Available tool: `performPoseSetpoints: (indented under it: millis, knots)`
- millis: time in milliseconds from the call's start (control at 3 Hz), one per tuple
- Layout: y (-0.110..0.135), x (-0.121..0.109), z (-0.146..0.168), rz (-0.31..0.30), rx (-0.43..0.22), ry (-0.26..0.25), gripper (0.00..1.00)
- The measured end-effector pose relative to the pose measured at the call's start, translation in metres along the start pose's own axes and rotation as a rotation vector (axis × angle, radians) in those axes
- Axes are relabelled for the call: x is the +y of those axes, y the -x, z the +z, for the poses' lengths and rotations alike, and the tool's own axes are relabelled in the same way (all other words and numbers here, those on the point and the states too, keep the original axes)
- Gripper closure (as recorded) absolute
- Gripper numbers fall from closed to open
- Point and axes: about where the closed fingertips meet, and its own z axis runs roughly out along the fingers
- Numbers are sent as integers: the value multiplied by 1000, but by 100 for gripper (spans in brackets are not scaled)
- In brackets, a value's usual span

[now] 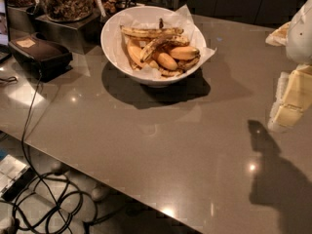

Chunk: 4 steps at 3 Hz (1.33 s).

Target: Pick banana from white bowl

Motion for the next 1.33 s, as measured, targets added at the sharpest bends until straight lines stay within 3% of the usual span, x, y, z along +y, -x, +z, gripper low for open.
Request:
performPoseSetpoints:
  millis: [333,1000,1333]
  knots:
    - [2,-1,-1,-4,-5,-2,0]
    - [46,-22,2,-67,30,60,0]
    - [51,-25,0,-73,16,40,0]
